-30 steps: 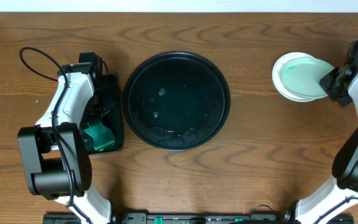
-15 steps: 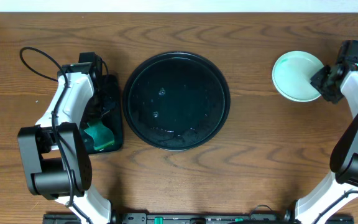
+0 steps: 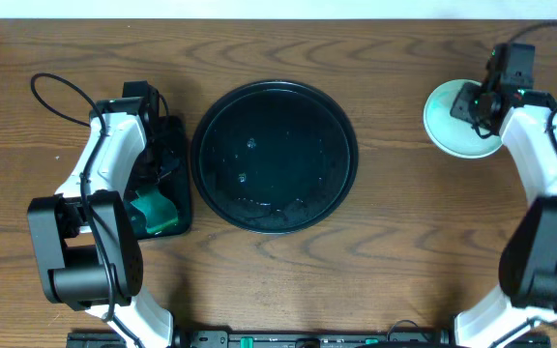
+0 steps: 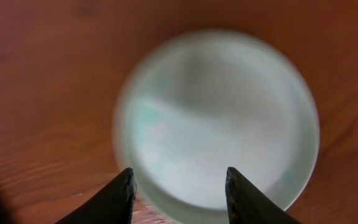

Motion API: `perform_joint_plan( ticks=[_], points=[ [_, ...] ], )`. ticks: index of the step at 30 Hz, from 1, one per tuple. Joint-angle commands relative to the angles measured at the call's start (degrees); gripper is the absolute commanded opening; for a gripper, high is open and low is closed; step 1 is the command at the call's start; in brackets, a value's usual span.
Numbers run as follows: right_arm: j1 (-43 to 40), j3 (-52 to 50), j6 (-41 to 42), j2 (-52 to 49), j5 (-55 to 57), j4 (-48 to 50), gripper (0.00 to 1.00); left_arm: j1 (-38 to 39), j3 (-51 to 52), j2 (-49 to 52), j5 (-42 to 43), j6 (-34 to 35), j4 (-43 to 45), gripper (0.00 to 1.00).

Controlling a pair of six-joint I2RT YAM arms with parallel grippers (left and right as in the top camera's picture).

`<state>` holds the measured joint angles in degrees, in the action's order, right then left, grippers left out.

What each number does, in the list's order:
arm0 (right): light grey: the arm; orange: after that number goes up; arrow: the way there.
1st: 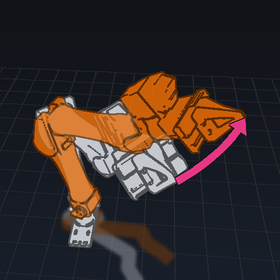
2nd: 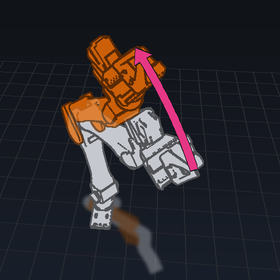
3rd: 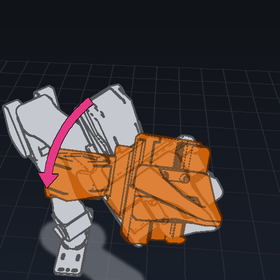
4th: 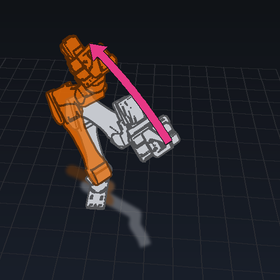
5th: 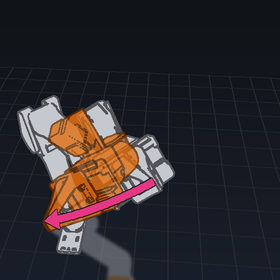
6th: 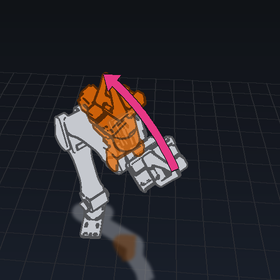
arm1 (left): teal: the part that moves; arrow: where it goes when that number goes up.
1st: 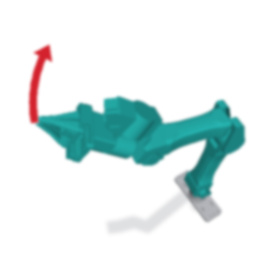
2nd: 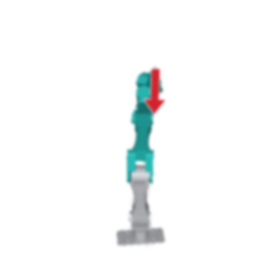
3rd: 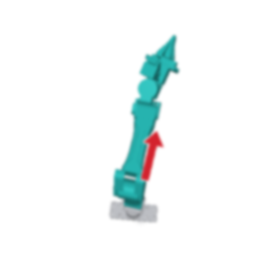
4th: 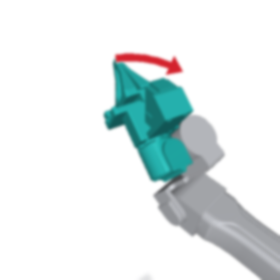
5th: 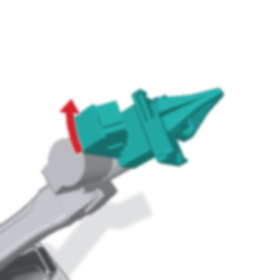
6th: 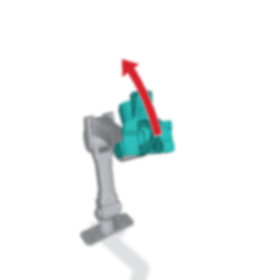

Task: Clean dirty plates on tray and stack at the side
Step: 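Carry the plate right and lower it onto the stacked plates, then release the plate and raise the right gripper above the stack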

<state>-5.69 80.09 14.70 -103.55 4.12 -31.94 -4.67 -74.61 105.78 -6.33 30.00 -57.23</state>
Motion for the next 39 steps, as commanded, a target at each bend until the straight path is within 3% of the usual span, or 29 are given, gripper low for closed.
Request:
perform_joint_plan(
  ticks=[1, 14, 20, 21, 33, 39],
  points=[
    [4.5, 0.3, -10.7, 10.1, 3.5, 0.7, 0.47, 0.1, -0.6, 0.5, -0.3, 0.3, -0.3, 0.82],
    [14.4, 0.3, -20.2, 33.3, 2.9, 0.4, 0.57, 0.1, -0.6, 0.5, -0.3, 0.3, -0.3, 0.82],
    [15.5, 0.3, -20.1, 40.4, 2.9, -1.8, 0.79, 0.1, -0.6, 0.5, -0.3, 0.3, -0.3, 0.82],
    [15.5, 0.3, -20.1, 41.0, 2.9, -2.2, 0.99, 0.1, -0.6, 0.5, -0.3, 0.3, -0.3, 0.82],
    [15.5, 0.3, -20.1, 42.0, 3.1, -9.6, 0.99, 0.1, -0.6, 0.5, -0.3, 0.3, -0.3, 0.82],
    [15.5, 0.3, -20.1, 41.6, 2.9, -12.8, 0.99, 0.1, -0.6, 0.5, -0.3, 0.3, 5.8, 0.82]
  ],
)
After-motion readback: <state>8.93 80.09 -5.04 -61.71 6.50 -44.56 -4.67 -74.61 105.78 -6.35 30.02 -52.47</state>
